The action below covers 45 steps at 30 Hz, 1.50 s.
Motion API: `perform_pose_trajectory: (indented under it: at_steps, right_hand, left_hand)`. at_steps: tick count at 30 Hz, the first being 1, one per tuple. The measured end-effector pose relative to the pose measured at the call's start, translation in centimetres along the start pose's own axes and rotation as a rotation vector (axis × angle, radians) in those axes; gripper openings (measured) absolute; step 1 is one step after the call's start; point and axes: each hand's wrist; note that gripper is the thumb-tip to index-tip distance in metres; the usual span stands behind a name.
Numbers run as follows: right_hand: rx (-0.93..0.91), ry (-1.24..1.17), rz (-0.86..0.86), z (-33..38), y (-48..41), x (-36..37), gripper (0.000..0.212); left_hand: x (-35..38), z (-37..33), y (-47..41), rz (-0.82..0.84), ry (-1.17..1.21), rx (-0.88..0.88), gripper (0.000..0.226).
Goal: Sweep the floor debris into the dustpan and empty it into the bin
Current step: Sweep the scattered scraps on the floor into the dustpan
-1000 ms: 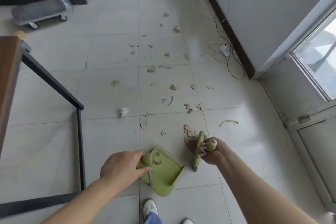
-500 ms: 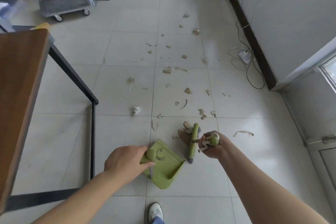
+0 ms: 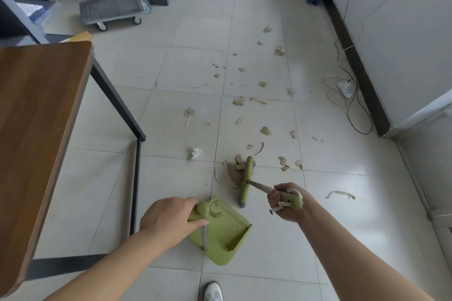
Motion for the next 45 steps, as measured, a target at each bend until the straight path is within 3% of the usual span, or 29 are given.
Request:
perform_pose_trajectory:
  at_steps: [3, 12, 26, 29, 33, 38, 45]
  right_hand:
    - [0.036, 0.088, 0.010, -0.8, 0.8, 1.2, 0.020]
    - [0.134, 0.392, 0.015, -2.4, 1.7, 6.1, 0.019]
    - [0.275, 0.717, 0.044, -3.3, -3.3, 14.8, 0.019]
    - [0.323, 0.728, 0.054, -1.6, -5.2, 15.6, 0.028]
    - [0.351, 0.809, 0.022, 1.4, -7.0, 15.7, 0.060]
    - [0.307, 0.791, -0.066, 6.0, -7.9, 15.8, 0.019]
    - [0.312, 0.815, -0.091, 11.8, -7.4, 15.4, 0.020]
  left_hand:
    - [-0.5, 0.9, -0.1, 0.013, 0.024, 0.003, 0.037]
    - [-0.9, 4.0, 0.0, -0.008, 0.038, -0.045, 0.046]
    - [0.8, 7.0, 1.0, 0.006, 0.090, -0.213, 0.051]
    - [1.4, 6.9, 0.6, 0.027, 0.093, -0.256, 0.053]
    - [0.8, 5.9, -0.1, 0.050, 0.101, -0.297, 0.048]
    - [-0.6, 4.5, -1.7, 0.077, 0.080, -0.309, 0.042]
    - [-1.0, 3.2, -4.7, 0.065, 0.114, -0.323, 0.042]
Point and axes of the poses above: each hand's wrist, its own y-axis away from the middle knuckle, its own x-axis out of the palm, z = x × y, and after that the axes turned 14 degrees about -y, right-handed
